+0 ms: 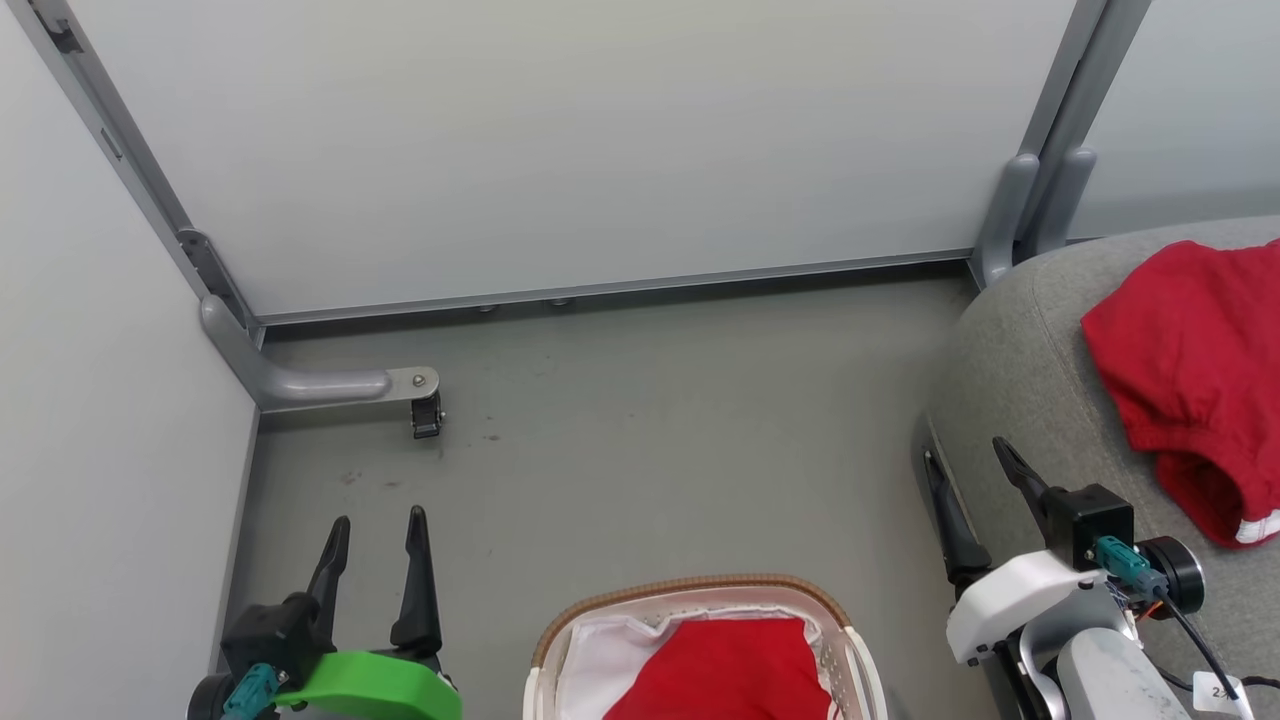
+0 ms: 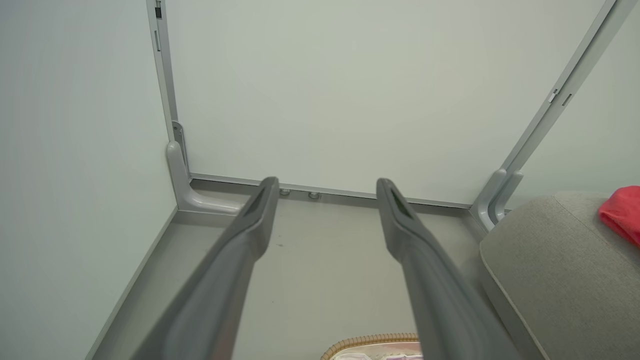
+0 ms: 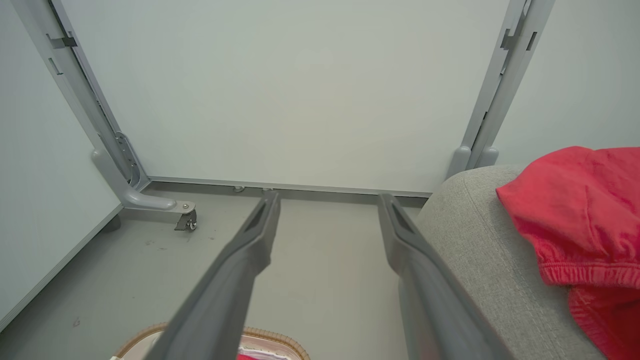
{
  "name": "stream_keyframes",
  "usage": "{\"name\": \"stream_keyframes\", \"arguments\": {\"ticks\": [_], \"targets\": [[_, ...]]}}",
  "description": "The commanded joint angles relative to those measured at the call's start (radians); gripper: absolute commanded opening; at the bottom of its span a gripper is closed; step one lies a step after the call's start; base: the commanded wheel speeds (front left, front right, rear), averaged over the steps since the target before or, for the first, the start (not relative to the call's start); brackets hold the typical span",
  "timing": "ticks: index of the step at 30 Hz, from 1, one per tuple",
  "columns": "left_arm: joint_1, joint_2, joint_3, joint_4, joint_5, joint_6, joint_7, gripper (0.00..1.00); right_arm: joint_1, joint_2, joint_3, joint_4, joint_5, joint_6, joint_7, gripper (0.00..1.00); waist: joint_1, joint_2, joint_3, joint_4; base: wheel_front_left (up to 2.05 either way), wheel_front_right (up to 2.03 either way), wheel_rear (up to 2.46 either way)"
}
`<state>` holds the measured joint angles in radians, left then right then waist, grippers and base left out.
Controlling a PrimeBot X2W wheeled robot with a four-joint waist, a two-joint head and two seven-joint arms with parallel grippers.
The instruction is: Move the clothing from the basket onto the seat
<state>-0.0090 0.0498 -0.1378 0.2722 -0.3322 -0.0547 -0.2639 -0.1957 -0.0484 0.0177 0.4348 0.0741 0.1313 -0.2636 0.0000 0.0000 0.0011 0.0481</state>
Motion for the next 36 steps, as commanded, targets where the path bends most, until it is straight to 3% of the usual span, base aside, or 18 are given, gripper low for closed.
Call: {"name": "stream_keyframes", "arguments": {"ticks": [1, 13, 21, 36], "targets": [[0.002, 0.001, -0.002, 0.003, 0.004, -0.006, -0.001, 1.00, 0.001, -0.004, -0.002, -0.001, 0.003, -0.001, -0.002, 1.00, 0.0000, 0.0000, 0.001, -0.001, 0.00, 0.00, 0.00], [-0.022, 0.001, -0.026, 0.003, -0.002, -0.012, -0.001, 1.00, -0.016, -0.004, -0.005, -0.015, -0.002, -0.001, -0.002, 1.00, 0.0000, 0.0000, 0.033, -0.012, 0.00, 0.00, 0.00], [-0.117, 0.001, -0.078, 0.025, 0.021, -0.039, -0.001, 1.00, -0.077, -0.004, -0.040, -0.049, -0.028, -0.001, -0.002, 1.00, 0.0000, 0.0000, 0.127, -0.043, 0.00, 0.00, 0.00], [-0.409, 0.003, -0.365, 0.303, 0.064, -0.067, -0.001, 1.00, -0.219, -0.004, -0.149, -0.158, -0.058, -0.001, -0.002, 1.00, 0.0000, 0.0000, 0.456, -0.159, 0.00, 0.00, 0.00]]}}
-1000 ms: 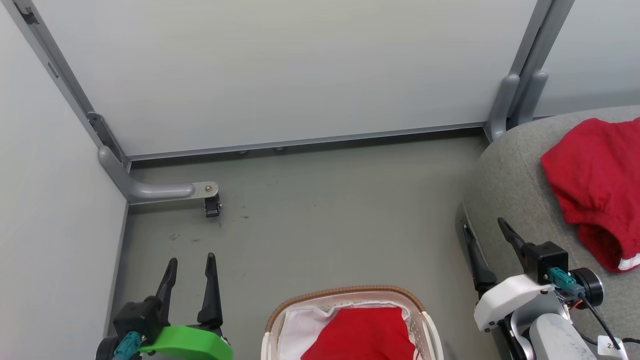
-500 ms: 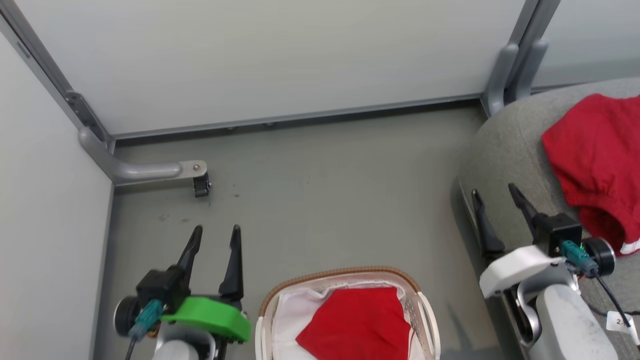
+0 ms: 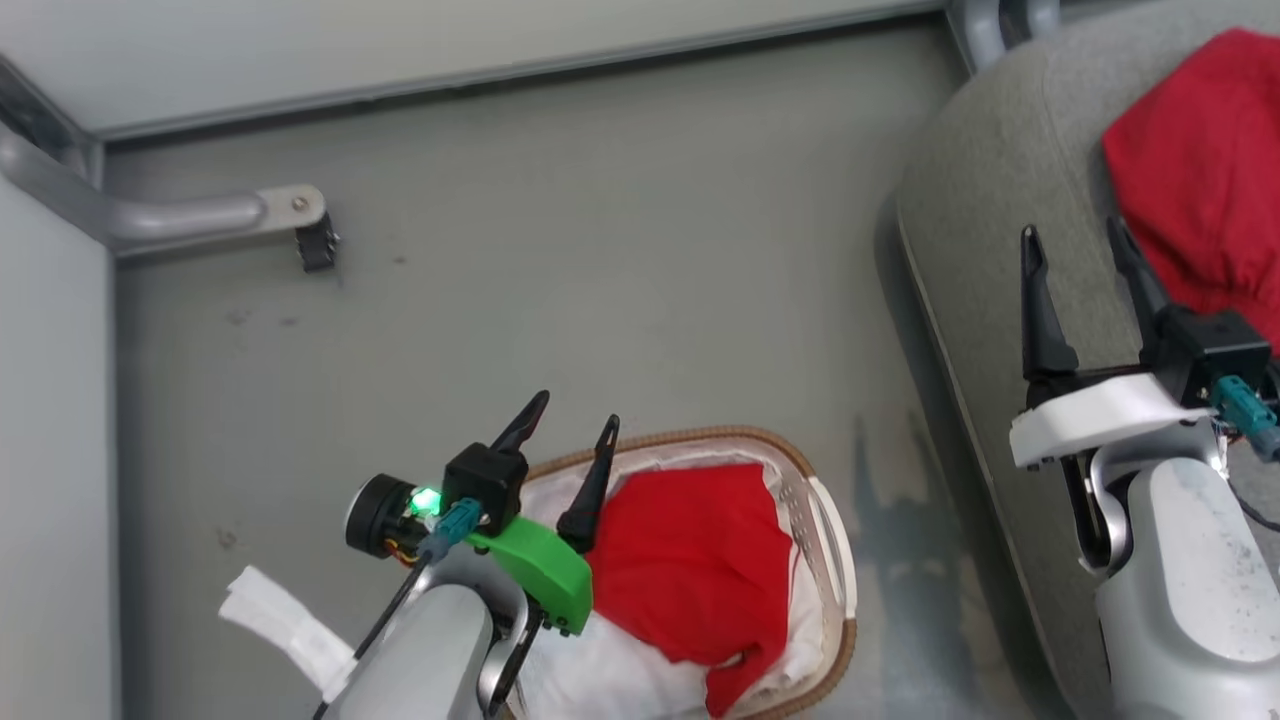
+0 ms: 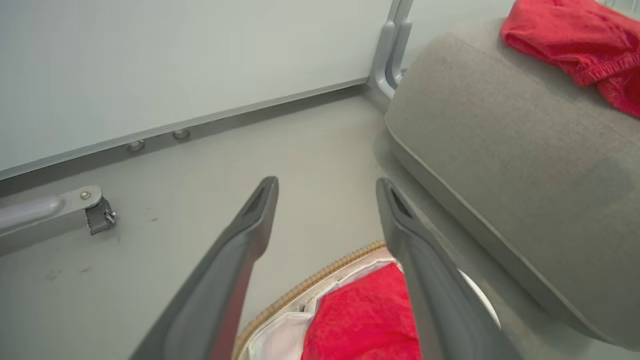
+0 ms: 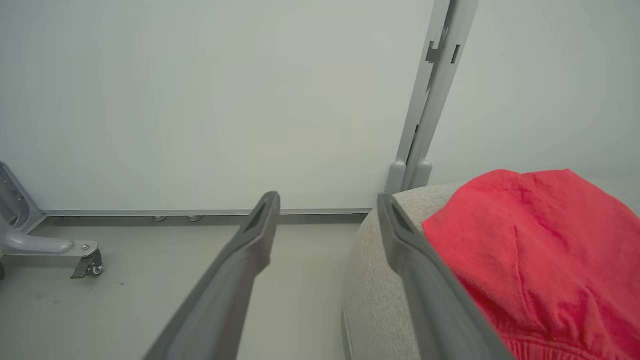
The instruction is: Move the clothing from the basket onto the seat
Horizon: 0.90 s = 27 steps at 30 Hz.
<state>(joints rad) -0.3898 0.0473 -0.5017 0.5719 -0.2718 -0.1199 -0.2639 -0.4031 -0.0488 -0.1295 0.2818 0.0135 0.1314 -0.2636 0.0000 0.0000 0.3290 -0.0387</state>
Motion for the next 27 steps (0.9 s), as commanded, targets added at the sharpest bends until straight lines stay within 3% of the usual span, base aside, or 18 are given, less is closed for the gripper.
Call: {"name": "stream_keyframes", "arguments": {"ticks": [1, 11, 18, 27], "targets": [[-0.044, 0.006, -0.016, 0.030, 0.005, -0.003, -0.001, 1.00, -0.019, -0.003, 0.000, -0.008, 0.006, -0.001, -0.002, 1.00, 0.0000, 0.0000, 0.150, -0.081, 0.00, 0.00, 0.00], [-0.217, 0.006, -0.208, 0.356, 0.047, -0.012, 0.001, 1.00, -0.090, -0.002, 0.059, -0.048, 0.088, -0.001, -0.002, 1.00, 0.0000, 0.0000, 0.366, -0.180, 0.00, 0.00, 0.00], [-0.290, 0.006, -0.317, 0.489, 0.063, -0.011, 0.028, 1.00, -0.135, -0.002, 0.091, -0.082, 0.132, -0.001, -0.002, 1.00, 0.0000, 0.0000, 0.465, -0.223, 0.00, 0.00, 0.00], [-0.360, 0.034, -0.357, 0.626, 0.066, -0.010, 0.045, 1.00, -0.175, -0.002, 0.139, -0.130, 0.194, -0.001, -0.002, 1.00, 0.0000, 0.0000, 0.567, -0.282, 0.00, 0.00, 0.00]]}}
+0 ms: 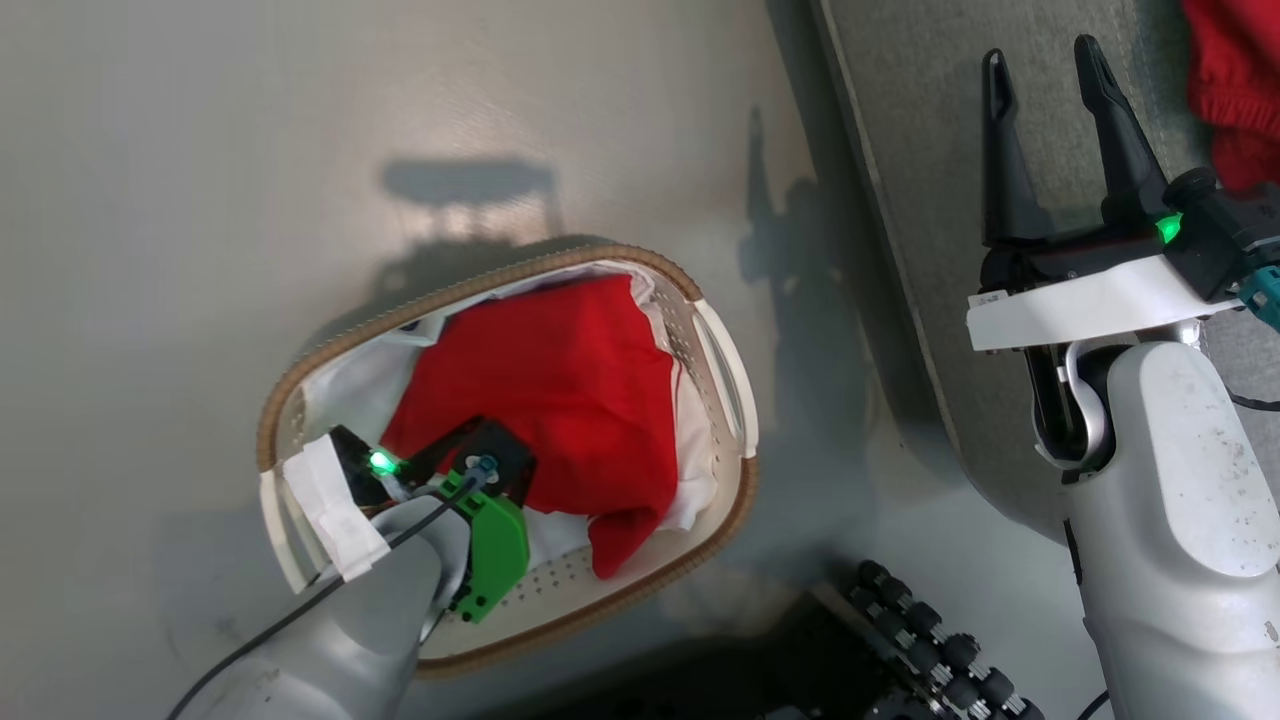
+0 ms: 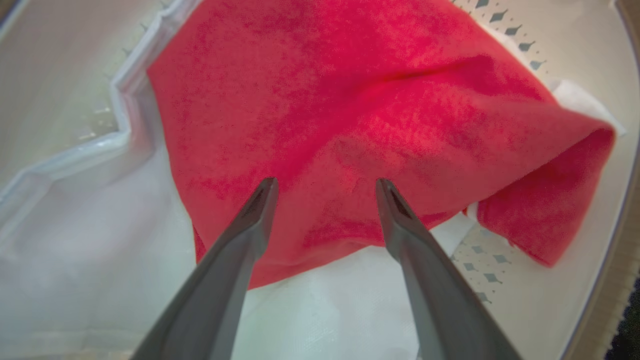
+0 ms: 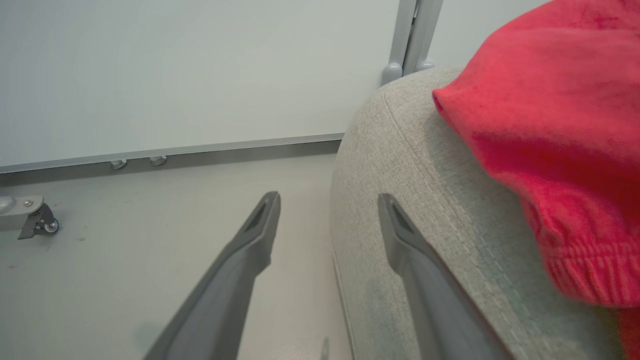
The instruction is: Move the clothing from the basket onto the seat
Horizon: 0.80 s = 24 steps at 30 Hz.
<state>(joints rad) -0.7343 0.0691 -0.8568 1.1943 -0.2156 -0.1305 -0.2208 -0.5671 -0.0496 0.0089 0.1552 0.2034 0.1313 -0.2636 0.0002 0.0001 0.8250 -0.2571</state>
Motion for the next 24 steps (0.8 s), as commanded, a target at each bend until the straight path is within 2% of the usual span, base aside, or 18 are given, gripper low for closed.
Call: {"name": "stream_keyframes", "arguments": {"ticks": [1, 12, 22, 24], "targets": [[-0.025, 0.017, -0.007, 0.013, 0.016, 0.001, 0.002, 1.00, -0.013, -0.002, 0.005, -0.009, 0.011, -0.001, -0.002, 1.00, -0.0002, -0.0001, 0.082, -0.070, 0.00, 0.00, 0.00], [-0.090, 0.026, -0.037, 0.052, 0.028, 0.012, -0.014, 1.00, -0.020, -0.002, 0.028, -0.033, 0.043, -0.001, -0.002, 1.00, -0.0002, -0.0001, 0.141, -0.102, 0.00, 0.00, 0.00], [-0.110, 0.034, -0.058, 0.081, 0.025, 0.032, 0.054, 1.00, -0.024, -0.002, 0.052, -0.045, 0.060, -0.001, -0.002, 1.00, -0.0002, -0.0001, 0.159, -0.127, 0.00, 0.00, 0.00], [-0.103, 0.034, -0.057, 0.084, 0.019, 0.034, 0.065, 0.45, -0.020, -0.002, 0.051, -0.042, 0.056, -0.001, -0.002, 1.00, -0.0002, -0.0001, 0.156, -0.127, 0.00, 0.00, 0.00]]}}
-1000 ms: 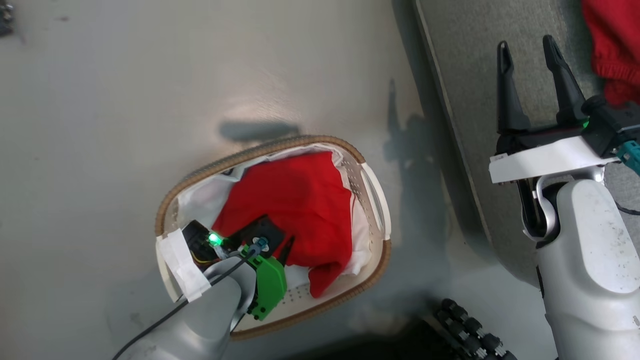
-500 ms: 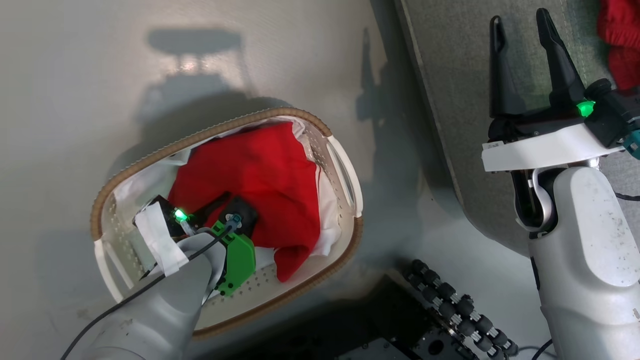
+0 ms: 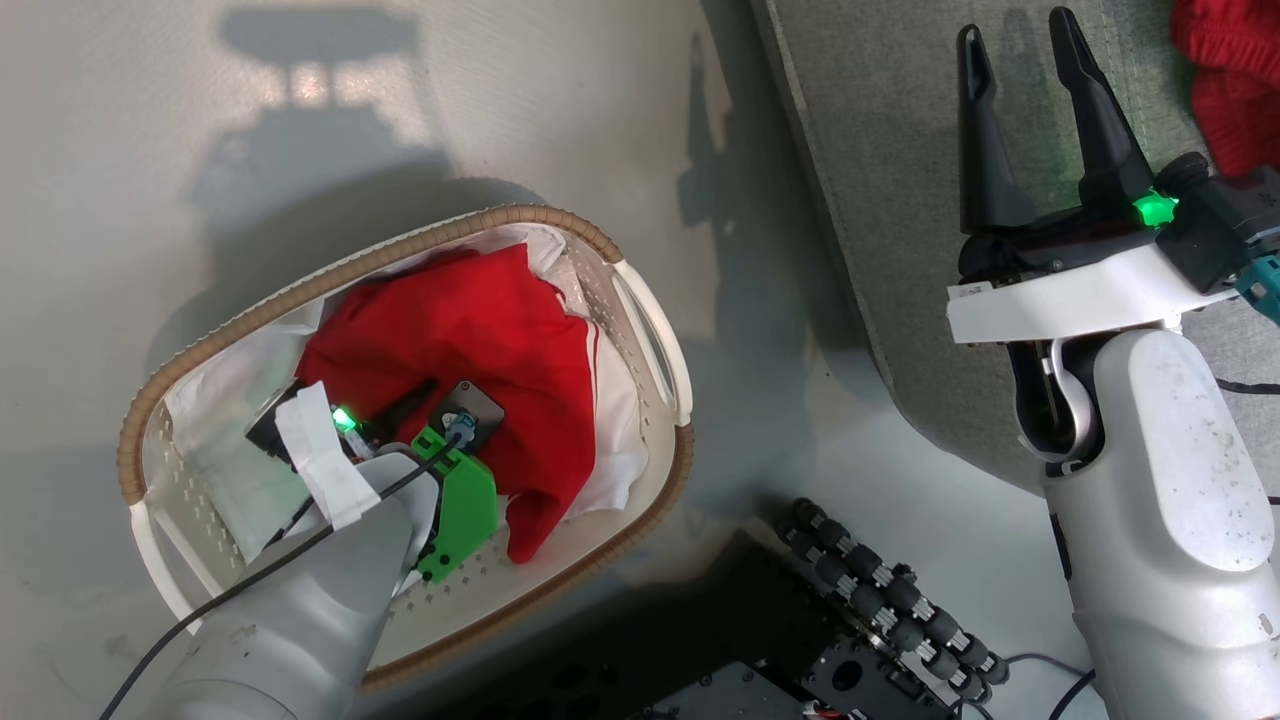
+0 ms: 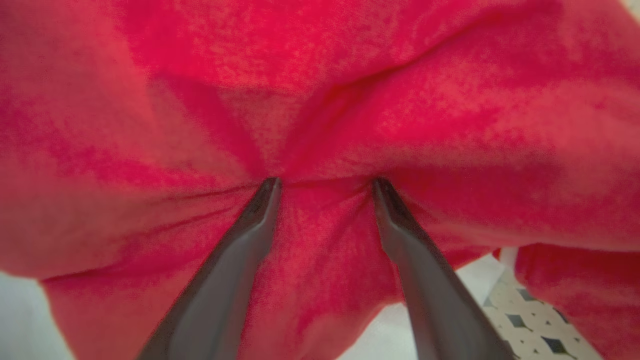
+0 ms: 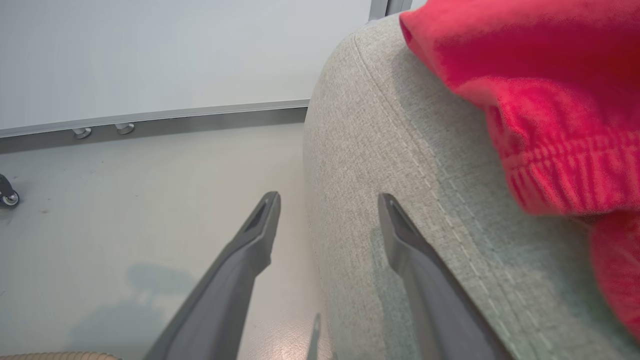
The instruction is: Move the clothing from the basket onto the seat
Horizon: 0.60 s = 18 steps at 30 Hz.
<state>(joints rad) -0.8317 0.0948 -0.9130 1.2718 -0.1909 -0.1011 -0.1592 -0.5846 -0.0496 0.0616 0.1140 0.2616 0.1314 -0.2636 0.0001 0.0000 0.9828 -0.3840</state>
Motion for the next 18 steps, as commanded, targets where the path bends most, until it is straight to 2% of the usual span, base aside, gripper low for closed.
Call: {"name": "stream_keyframes", "arguments": {"ticks": [1, 2, 3, 10, 18], "targets": [[-0.002, 0.008, -0.002, 0.008, -0.008, 0.007, 0.010, 0.36, -0.001, -0.002, -0.003, 0.001, -0.003, -0.001, -0.002, 1.00, -0.0001, 0.0000, -0.003, 0.001, 0.00, 0.00, 0.00], [0.002, 0.010, -0.004, 0.009, -0.010, 0.007, 0.017, 0.04, 0.001, -0.002, -0.003, 0.002, -0.004, -0.001, -0.002, 1.00, -0.0001, 0.0000, -0.005, 0.002, 0.00, 0.00, 0.00], [0.004, 0.010, -0.004, 0.010, -0.013, 0.010, 0.021, 0.00, 0.002, -0.002, -0.003, 0.003, -0.005, -0.001, -0.002, 1.00, -0.0001, 0.0000, -0.007, 0.003, 0.00, 0.00, 0.00], [0.015, 0.006, 0.000, 0.012, -0.029, 0.021, 0.021, 0.00, 0.002, -0.002, -0.006, 0.012, -0.013, -0.001, -0.002, 1.00, -0.0001, 0.0000, -0.028, 0.013, 0.00, 0.00, 0.00], [0.026, -0.012, 0.001, -0.004, -0.055, 0.007, -0.048, 0.00, 0.014, -0.002, -0.018, 0.031, -0.032, -0.001, -0.002, 1.00, -0.0001, 0.0000, -0.080, 0.041, 0.00, 0.00, 0.00]]}}
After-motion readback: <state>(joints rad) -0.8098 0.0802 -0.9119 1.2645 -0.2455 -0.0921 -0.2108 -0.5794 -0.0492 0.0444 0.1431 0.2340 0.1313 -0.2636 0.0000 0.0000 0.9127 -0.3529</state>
